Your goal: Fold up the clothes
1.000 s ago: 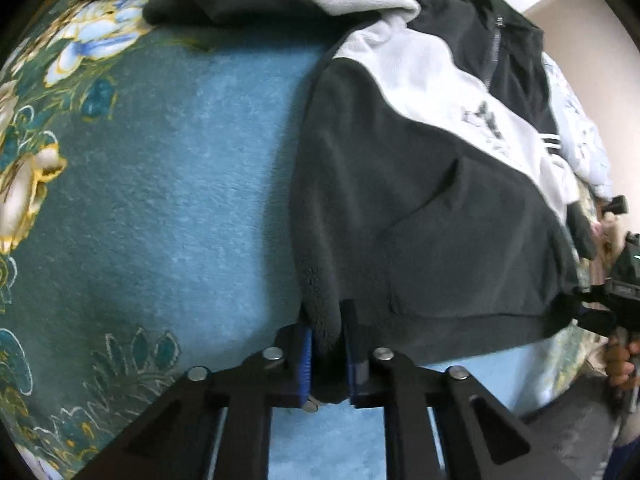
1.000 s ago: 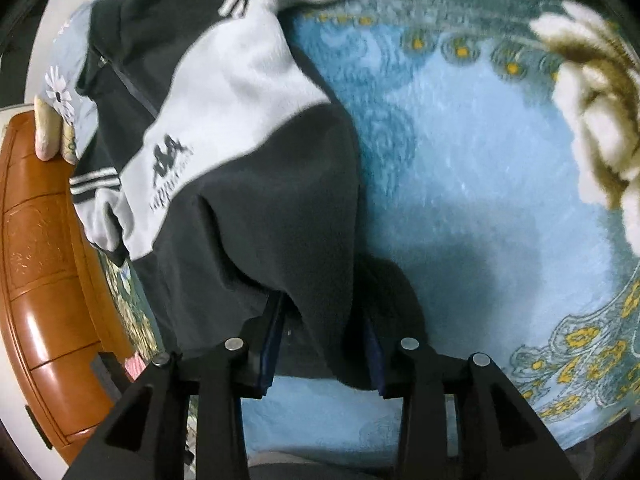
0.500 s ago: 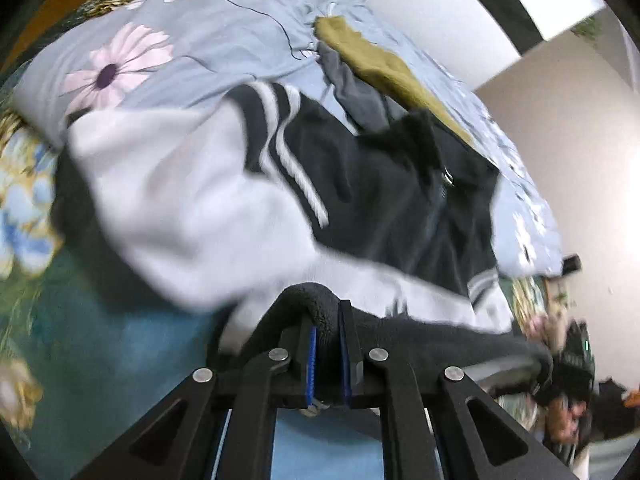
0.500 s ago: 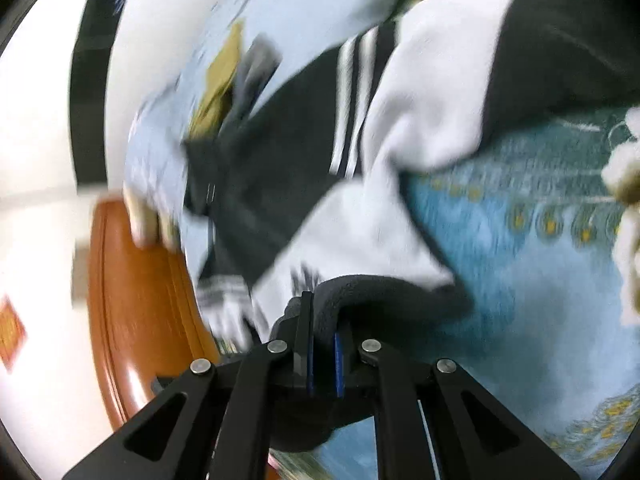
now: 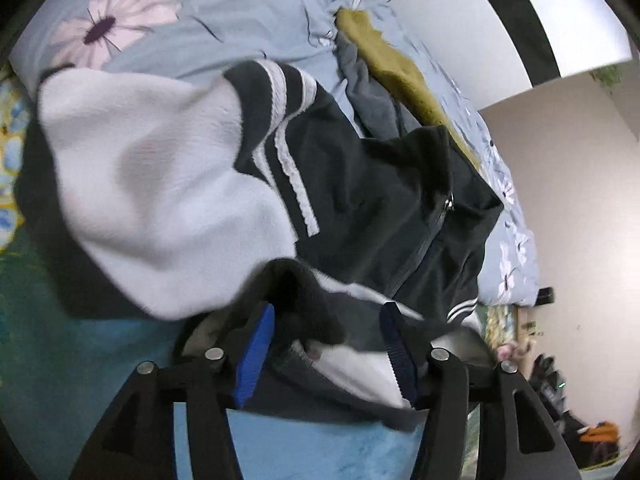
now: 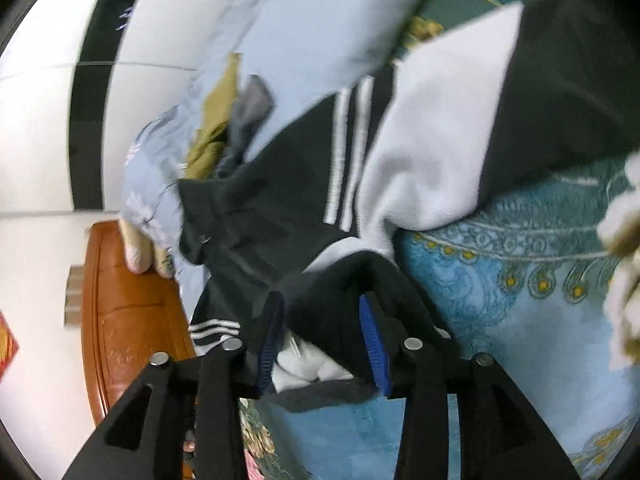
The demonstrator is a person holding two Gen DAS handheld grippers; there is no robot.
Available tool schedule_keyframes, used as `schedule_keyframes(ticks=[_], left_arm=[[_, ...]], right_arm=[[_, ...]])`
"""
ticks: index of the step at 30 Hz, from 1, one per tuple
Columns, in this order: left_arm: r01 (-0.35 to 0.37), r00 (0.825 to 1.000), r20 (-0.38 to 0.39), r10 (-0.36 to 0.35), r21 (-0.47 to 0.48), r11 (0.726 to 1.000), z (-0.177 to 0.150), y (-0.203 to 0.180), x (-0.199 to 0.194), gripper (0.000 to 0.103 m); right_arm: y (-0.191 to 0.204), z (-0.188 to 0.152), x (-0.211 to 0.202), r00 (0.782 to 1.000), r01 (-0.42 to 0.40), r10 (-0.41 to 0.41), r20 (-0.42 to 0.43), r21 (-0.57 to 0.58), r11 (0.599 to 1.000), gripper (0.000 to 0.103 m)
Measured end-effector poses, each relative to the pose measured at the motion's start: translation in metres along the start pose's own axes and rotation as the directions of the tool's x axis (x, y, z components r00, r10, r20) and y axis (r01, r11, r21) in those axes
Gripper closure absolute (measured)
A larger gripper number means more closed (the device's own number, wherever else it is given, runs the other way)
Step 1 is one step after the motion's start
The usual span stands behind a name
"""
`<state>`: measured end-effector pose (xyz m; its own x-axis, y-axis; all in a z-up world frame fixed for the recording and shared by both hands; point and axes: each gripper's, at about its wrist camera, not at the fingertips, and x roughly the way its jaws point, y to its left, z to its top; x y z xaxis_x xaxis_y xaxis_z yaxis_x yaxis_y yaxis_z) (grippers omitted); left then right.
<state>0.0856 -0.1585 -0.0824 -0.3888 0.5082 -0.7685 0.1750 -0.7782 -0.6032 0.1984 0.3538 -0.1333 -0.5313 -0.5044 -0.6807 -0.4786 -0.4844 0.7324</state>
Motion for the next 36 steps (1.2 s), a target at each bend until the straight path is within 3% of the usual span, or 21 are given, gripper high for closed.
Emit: schedule_keyframes(ticks=[3,6,10,13,14,16,18,20,24,25,27,28,31,34,36], left_arm=[[-0.063,0.998,0.02,0.061,0.066,0.996,-0.011,-0.005,-0.003,0.042],[-0.181,0.983,0.035,0.178,0.143,0.973,-0.015,-0.012,0.004,0.042],[-0.39,0.921,0.113,0.373,0.267,0.881,-0.018,-0.035,0.022,0.042],[-0.511,0.859,0.18,0.48,0.375,0.774,-0.026,-0.058,0.036,0.042],[-0.529,0.847,0.194,0.495,0.403,0.747,-0.029,-0.063,0.039,0.042],[-0.537,0.84,0.201,0.504,0.438,0.721,-0.034,-0.068,0.044,0.042],[-0.53,0.844,0.19,0.502,0.444,0.723,-0.036,-0.068,0.047,0.042],[-0.52,0.851,0.175,0.496,0.424,0.741,-0.035,-0.065,0.048,0.043],[-0.502,0.863,0.158,0.479,0.369,0.783,-0.031,-0.056,0.042,0.047],[-0.499,0.865,0.163,0.474,0.363,0.787,-0.03,-0.054,0.039,0.05],[-0.5,0.865,0.166,0.473,0.361,0.787,-0.031,-0.049,0.034,0.057],[-0.5,0.865,0.166,0.473,0.361,0.787,-0.031,-0.048,0.032,0.06],[-0.492,0.87,0.156,0.469,0.354,0.795,-0.032,-0.043,0.031,0.066],[-0.484,0.874,0.143,0.465,0.345,0.804,-0.032,-0.039,0.031,0.079],[-0.479,0.876,0.142,0.461,0.357,0.802,-0.033,-0.042,0.031,0.08]], right_arm=[[0.007,-0.005,-0.002,0.999,0.052,-0.053,-0.003,-0.082,0.995,0.054],[0.014,-0.009,0.014,0.993,0.112,-0.115,-0.015,-0.136,0.984,0.054],[0.028,-0.007,0.026,0.978,0.207,-0.208,0.016,-0.188,0.96,0.054],[0.05,-0.003,0.033,0.953,0.302,-0.296,0.062,-0.25,0.92,0.054],[0.059,-0.004,0.037,0.943,0.332,-0.324,0.076,-0.277,0.902,0.054],[0.075,-0.006,0.04,0.93,0.368,-0.354,0.104,-0.332,0.869,0.054],[0.089,-0.009,0.045,0.927,0.374,-0.354,0.124,-0.38,0.846,0.054],[0.097,-0.008,0.057,0.914,0.403,-0.387,0.124,-0.403,0.822,0.054],[0.088,-0.003,0.08,0.818,0.564,-0.553,0.16,-0.415,0.714,0.054],[0.083,-0.003,0.078,0.795,0.597,-0.579,0.181,-0.403,0.694,0.058],[0.067,-0.003,0.062,0.776,0.629,-0.592,0.22,-0.346,0.696,0.066],[0.058,-0.003,0.052,0.773,0.634,-0.592,0.229,-0.312,0.707,0.068],[0.03,-0.007,0.03,0.799,0.599,-0.56,0.218,-0.21,0.773,0.068],[0.018,-0.008,0.036,0.8,0.598,-0.568,0.191,-0.193,0.778,0.069],[0.017,-0.011,0.038,0.806,0.59,-0.562,0.185,-0.196,0.783,0.079]])
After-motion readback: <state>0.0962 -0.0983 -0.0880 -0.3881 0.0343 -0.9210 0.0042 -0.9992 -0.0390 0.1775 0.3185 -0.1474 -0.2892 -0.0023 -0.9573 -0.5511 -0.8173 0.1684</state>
